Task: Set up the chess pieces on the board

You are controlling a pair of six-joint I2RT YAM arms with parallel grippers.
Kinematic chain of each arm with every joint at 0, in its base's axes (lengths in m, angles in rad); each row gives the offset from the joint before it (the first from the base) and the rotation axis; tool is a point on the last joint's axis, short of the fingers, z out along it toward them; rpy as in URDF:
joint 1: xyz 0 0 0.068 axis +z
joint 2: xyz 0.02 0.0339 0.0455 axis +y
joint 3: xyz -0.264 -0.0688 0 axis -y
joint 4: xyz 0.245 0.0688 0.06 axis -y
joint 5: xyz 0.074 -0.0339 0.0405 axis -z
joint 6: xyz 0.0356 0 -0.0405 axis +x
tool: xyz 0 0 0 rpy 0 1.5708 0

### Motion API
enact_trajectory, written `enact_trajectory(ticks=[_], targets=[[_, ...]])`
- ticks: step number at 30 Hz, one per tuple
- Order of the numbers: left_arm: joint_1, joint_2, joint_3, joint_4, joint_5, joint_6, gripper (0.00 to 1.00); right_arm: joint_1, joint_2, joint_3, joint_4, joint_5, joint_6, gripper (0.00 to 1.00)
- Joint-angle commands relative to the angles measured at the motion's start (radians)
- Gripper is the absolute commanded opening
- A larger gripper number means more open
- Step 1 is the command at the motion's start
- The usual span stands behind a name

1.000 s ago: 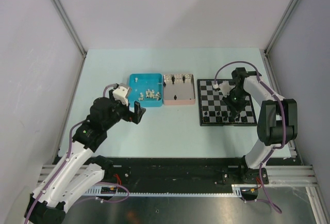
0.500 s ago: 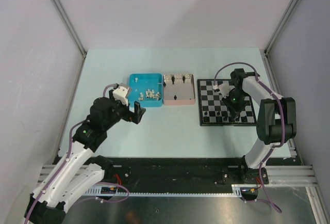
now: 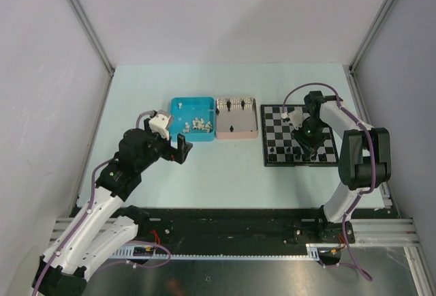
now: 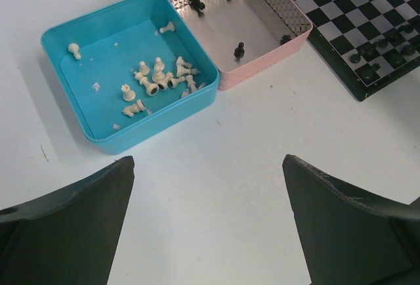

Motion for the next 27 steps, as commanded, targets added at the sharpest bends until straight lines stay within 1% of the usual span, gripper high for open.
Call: enact_trajectory(ticks=[1, 5, 8, 20, 23, 26, 27], targets=[[0.006, -0.016, -0.006, 0.006, 0.007, 0.039, 1.00, 0.008, -0.016, -0.004, 0.002, 0.015, 0.007, 0.38], [0.006, -0.013, -0.004, 0.006, 0.006, 0.039, 1.00, 0.012, -0.047, -0.004, -0.001, 0.007, 0.004, 0.43], [0.006, -0.020, -0.004, 0.006, 0.010, 0.039, 1.00, 0.017, -0.080, -0.002, -0.006, -0.004, 0.005, 0.45], [0.006, -0.043, 0.000, 0.008, 0.004, 0.039, 1.00, 0.008, -0.232, 0.050, 0.023, -0.061, 0.031, 0.46], [0.006, -0.055, -0.001, 0.014, -0.014, 0.035, 1.00, -0.008, -0.275, 0.065, 0.068, -0.114, 0.050, 0.47], [0.006, -0.035, 0.014, 0.025, -0.005, 0.012, 1.00, -0.009, -0.321, 0.065, 0.128, -0.201, 0.080, 0.48], [0.006, -0.029, 0.020, 0.026, 0.003, -0.013, 1.00, -0.006, -0.332, 0.065, 0.158, -0.253, 0.100, 0.48]])
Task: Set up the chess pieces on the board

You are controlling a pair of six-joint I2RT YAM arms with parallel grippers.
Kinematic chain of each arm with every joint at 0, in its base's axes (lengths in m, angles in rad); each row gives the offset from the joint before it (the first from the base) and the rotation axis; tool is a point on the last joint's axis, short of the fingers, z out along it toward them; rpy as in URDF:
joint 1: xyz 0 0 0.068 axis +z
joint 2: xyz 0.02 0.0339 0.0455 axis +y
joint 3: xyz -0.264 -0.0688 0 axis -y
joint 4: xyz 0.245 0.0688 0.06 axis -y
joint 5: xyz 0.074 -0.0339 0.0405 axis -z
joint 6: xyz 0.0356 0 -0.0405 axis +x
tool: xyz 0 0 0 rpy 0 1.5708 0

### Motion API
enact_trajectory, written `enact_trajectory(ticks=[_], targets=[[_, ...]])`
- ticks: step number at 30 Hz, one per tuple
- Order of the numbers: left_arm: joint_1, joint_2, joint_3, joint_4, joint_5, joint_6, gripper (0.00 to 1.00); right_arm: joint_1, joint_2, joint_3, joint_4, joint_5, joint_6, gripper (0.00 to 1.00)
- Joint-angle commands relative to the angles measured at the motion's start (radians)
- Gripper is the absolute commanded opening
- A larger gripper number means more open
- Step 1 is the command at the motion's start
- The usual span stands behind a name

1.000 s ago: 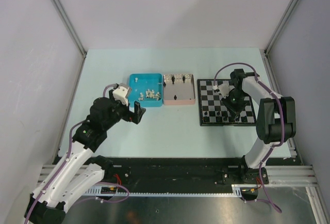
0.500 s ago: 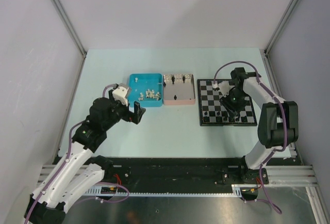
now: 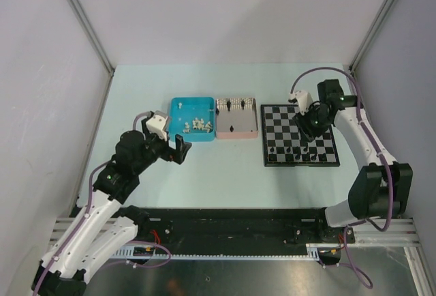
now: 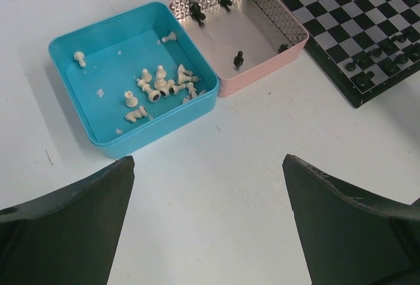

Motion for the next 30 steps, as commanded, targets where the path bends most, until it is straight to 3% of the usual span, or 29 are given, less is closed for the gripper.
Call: enact_trajectory(ticks=[1, 7, 14, 25, 30], targets=[[0.007, 0.029, 0.025, 0.029, 0.027, -0.025, 1.00, -0.004, -0.096, 0.047, 0.120, -0.184, 0.065, 0.49], [0.007, 0.081, 0.055, 0.031, 0.063, -0.160, 1.00, -0.001, -0.169, 0.046, 0.241, -0.482, 0.159, 0.56], [0.004, 0.153, 0.092, 0.034, 0.110, -0.281, 0.98, 0.000, -0.135, 0.035, 0.343, -0.801, 0.287, 0.56], [-0.118, 0.307, 0.151, 0.032, -0.029, -0.287, 0.96, 0.008, -0.153, -0.102, 0.390, -0.886, 0.233, 0.57], [-0.134, 0.335, 0.155, 0.032, -0.063, -0.238, 0.96, 0.115, -0.133, -0.105, 0.355, -0.890, 0.068, 0.59]])
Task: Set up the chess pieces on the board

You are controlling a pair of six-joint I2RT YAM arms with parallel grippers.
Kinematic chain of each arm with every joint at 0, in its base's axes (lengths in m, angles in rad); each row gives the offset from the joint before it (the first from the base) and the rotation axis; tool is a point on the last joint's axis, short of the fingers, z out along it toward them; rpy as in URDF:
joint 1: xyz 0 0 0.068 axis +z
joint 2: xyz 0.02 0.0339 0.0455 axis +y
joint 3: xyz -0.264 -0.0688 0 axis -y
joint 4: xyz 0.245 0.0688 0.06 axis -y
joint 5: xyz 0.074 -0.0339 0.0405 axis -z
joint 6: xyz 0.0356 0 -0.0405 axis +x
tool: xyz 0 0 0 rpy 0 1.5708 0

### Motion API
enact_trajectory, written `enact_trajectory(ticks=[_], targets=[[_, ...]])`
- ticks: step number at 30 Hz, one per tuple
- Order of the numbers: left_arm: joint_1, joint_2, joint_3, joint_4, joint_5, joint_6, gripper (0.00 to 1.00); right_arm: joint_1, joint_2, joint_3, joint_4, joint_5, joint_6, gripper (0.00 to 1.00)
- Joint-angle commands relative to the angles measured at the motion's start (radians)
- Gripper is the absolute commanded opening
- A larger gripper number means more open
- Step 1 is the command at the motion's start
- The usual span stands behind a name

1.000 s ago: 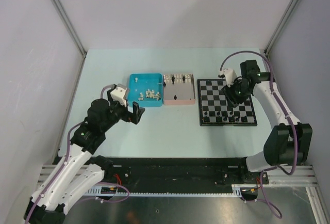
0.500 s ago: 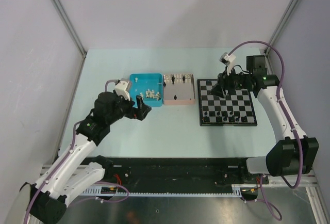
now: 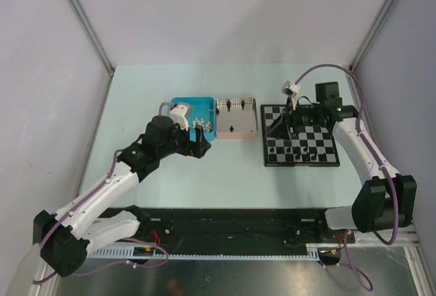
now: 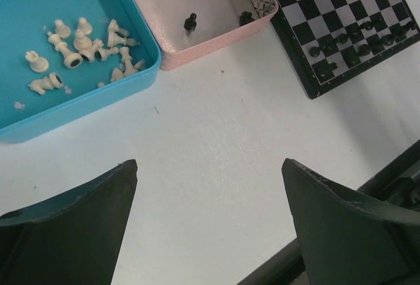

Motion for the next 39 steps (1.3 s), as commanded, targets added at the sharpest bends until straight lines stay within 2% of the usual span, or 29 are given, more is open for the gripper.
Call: enact_trajectory(ticks=[1, 3, 4, 5, 6, 7, 9, 14, 20, 26, 34, 39], targets=[[-0.008, -0.001, 0.040, 0.024, -0.064, 0.047, 0.96, 0.114, 0.001, 0.008, 0.001, -0.041, -0.171, 0.60], [-0.007, -0.012, 0.034, 0.024, -0.073, 0.094, 0.97, 0.180, 0.006, 0.008, 0.000, 0.016, -0.255, 0.66], [-0.005, -0.032, 0.028, 0.022, -0.084, 0.110, 0.97, 0.250, 0.009, 0.008, -0.006, 0.043, -0.286, 0.69], [-0.002, -0.041, 0.023, 0.021, -0.087, 0.136, 0.98, 0.280, 0.010, 0.008, -0.008, 0.092, -0.322, 0.75], [0.006, -0.054, 0.017, 0.019, -0.088, 0.148, 0.98, 0.304, 0.013, 0.008, -0.014, 0.106, -0.358, 0.85], [0.012, -0.064, 0.006, 0.018, -0.090, 0.160, 0.99, 0.346, 0.021, 0.008, -0.019, 0.126, -0.435, 0.91], [0.025, -0.103, -0.006, 0.012, -0.102, 0.202, 1.00, 0.369, 0.035, 0.008, 0.021, 0.153, -0.440, 1.00], [0.036, -0.191, -0.047, -0.013, -0.191, 0.304, 1.00, 0.409, 0.082, 0.010, 0.153, 0.194, -0.458, 1.00], [0.039, -0.239, -0.097, -0.018, -0.263, 0.343, 1.00, 0.475, 0.147, 0.020, 0.155, 0.312, -0.577, 1.00], [0.038, -0.250, -0.100, -0.034, -0.338, 0.355, 1.00, 0.476, 0.190, 0.042, 0.161, 0.354, -0.520, 0.94], [0.038, -0.278, -0.104, -0.036, -0.328, 0.352, 1.00, 0.478, 0.291, 0.075, 0.216, 0.478, -0.463, 0.87], [0.039, -0.268, -0.104, -0.036, -0.314, 0.351, 1.00, 0.453, 0.374, 0.149, 0.205, 0.470, -0.474, 0.81]])
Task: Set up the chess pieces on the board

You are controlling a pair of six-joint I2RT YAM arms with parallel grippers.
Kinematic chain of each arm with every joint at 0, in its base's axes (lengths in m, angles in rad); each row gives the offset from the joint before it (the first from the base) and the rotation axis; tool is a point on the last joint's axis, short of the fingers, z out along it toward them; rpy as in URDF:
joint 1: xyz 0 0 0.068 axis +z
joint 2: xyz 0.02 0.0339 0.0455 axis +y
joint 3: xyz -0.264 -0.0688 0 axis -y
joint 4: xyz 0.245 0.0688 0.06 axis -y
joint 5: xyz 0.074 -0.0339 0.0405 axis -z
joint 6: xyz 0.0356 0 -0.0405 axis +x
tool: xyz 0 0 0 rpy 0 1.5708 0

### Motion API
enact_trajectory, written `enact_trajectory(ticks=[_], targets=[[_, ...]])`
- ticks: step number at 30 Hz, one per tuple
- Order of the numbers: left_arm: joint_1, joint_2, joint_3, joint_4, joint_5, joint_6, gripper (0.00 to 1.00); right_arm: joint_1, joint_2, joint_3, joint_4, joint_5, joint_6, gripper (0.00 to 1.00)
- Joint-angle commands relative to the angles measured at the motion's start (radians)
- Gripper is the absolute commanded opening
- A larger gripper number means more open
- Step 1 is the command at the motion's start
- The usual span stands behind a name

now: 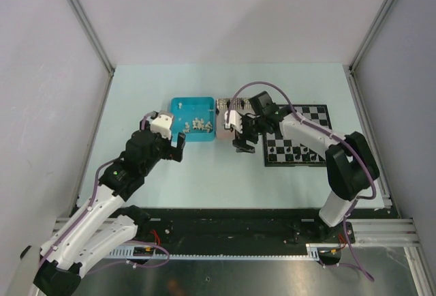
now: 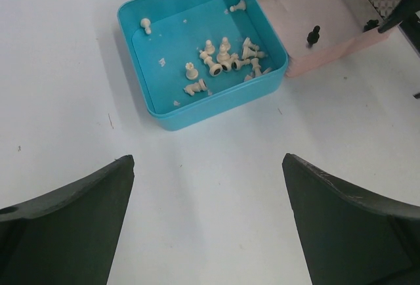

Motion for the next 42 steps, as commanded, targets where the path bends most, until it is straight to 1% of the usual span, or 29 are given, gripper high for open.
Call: enact_trajectory(ticks=[1, 4, 5, 6, 11, 12, 16, 17, 19, 20, 22, 23, 26, 29, 35, 38, 42], targets=[[0.004, -0.002, 0.000, 0.012, -0.002, 0.038, 1.00, -0.025, 0.066, 0.119, 0.031, 0.012, 0.003, 0.80], [0.004, -0.007, -0.001, 0.011, -0.007, 0.036, 1.00, -0.049, 0.131, 0.176, 0.005, -0.008, -0.006, 0.72], [0.004, -0.008, -0.001, 0.012, -0.009, 0.036, 1.00, -0.058, 0.150, 0.211, -0.006, -0.016, -0.015, 0.68], [0.004, -0.010, -0.003, 0.011, -0.010, 0.036, 1.00, -0.060, 0.182, 0.228, -0.027, -0.025, -0.020, 0.67], [0.005, -0.011, -0.003, 0.014, -0.010, 0.038, 1.00, -0.068, 0.279, 0.325, -0.111, -0.017, -0.031, 0.52], [0.005, -0.011, -0.003, 0.012, -0.010, 0.036, 1.00, -0.068, 0.302, 0.343, -0.134, -0.013, -0.035, 0.50], [0.004, -0.011, -0.003, 0.012, -0.007, 0.036, 1.00, -0.066, 0.328, 0.351, -0.155, 0.003, -0.049, 0.42], [0.004, -0.010, -0.004, 0.012, -0.007, 0.036, 1.00, -0.066, 0.332, 0.351, -0.158, 0.007, -0.051, 0.38], [0.005, -0.010, -0.003, 0.012, -0.007, 0.038, 1.00, -0.065, 0.339, 0.351, -0.167, 0.015, -0.060, 0.34], [0.005, -0.010, -0.003, 0.014, -0.006, 0.039, 1.00, -0.063, 0.342, 0.350, -0.174, 0.017, -0.063, 0.28], [0.005, -0.010, -0.003, 0.012, -0.006, 0.038, 1.00, -0.060, 0.345, 0.348, -0.184, 0.020, -0.072, 0.24], [0.004, -0.007, -0.003, 0.014, -0.006, 0.038, 1.00, -0.058, 0.347, 0.347, -0.191, 0.020, -0.075, 0.19], [0.004, -0.008, -0.003, 0.012, -0.006, 0.038, 1.00, -0.052, 0.341, 0.335, -0.198, 0.021, -0.078, 0.10], [0.004, -0.005, -0.003, 0.012, -0.007, 0.038, 1.00, -0.040, 0.333, 0.322, -0.211, 0.018, -0.089, 0.06], [0.005, -0.011, -0.003, 0.014, -0.007, 0.038, 1.00, 0.015, 0.266, 0.246, -0.236, 0.046, -0.075, 0.05], [0.004, -0.011, -0.003, 0.012, -0.006, 0.039, 1.00, 0.060, 0.212, 0.201, -0.242, 0.058, -0.039, 0.04], [0.005, -0.011, -0.003, 0.012, -0.004, 0.038, 1.00, 0.109, 0.158, 0.140, -0.247, 0.041, 0.056, 0.04]])
